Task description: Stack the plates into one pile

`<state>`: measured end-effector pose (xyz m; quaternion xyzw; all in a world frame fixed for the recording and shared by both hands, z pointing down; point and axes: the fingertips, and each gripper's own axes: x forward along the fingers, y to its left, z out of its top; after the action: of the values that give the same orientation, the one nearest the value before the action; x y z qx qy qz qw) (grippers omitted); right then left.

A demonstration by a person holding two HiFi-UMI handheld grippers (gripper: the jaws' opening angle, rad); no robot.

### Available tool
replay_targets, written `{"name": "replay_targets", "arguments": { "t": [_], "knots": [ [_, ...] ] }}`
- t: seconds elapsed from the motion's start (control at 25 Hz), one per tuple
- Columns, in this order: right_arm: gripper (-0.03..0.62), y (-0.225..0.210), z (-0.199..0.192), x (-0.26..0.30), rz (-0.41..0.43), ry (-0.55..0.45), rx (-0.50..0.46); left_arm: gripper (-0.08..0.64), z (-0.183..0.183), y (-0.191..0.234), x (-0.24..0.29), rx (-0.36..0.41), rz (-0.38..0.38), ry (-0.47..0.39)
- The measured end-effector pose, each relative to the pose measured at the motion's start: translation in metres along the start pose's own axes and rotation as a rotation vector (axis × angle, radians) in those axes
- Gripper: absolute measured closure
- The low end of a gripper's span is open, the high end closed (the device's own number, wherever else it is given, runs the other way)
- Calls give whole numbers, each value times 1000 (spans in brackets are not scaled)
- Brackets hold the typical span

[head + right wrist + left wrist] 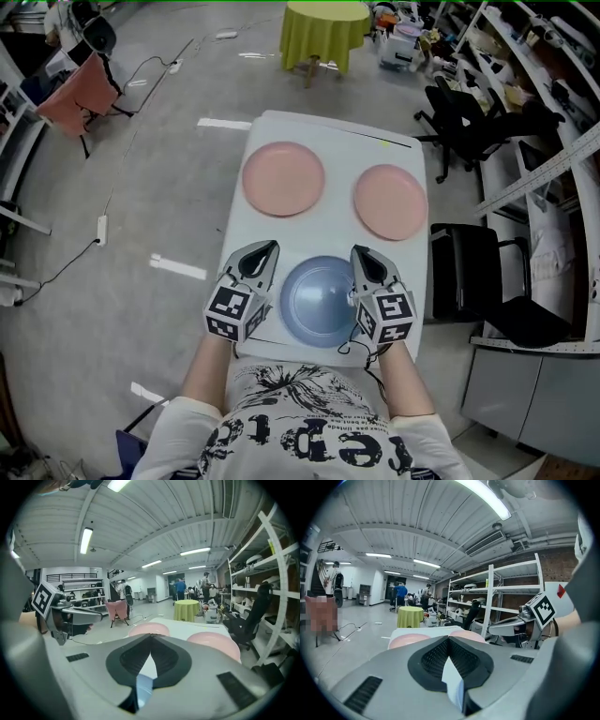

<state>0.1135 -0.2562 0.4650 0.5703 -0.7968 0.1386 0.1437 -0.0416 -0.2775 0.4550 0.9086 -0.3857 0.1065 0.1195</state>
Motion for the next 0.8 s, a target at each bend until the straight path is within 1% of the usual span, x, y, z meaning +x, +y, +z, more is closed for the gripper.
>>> {"name": "replay_targets", "arguments": {
  "t": [0.16, 0.32, 0.44, 0.48, 0.56, 0.6, 0.64, 0.68, 0.76, 0.8],
  "knots": [
    [586, -8, 6, 49, 7, 48, -6, 558, -3, 48, 19, -17, 59, 17],
    [584, -20, 13, 100, 17, 98, -20, 558, -5, 90, 40, -48, 92, 14],
    [584, -29, 15, 134, 16, 128, -25, 547, -14, 115, 56, -59, 121, 66],
    [584, -32, 14, 145, 16, 141, -24, 522, -18, 122, 61, -74, 125, 84],
    [584, -37, 9, 168, 15, 168, -17, 513, -26, 138, 72, -107, 132, 111],
    [579, -40, 5, 178, 14, 184, -11, 503, -30, 145, 77, -119, 135, 125],
    [546, -43, -1, 189, 15, 204, -5, 473, -34, 152, 83, -130, 135, 142],
    [515, -45, -7, 199, 16, 224, 1, 459, -39, 159, 88, -144, 136, 159],
    [487, -51, -18, 217, 17, 260, 20, 442, -48, 174, 98, -189, 143, 189],
    [485, -55, -24, 225, 15, 274, 36, 433, -53, 182, 104, -217, 149, 203]
  ]
}}
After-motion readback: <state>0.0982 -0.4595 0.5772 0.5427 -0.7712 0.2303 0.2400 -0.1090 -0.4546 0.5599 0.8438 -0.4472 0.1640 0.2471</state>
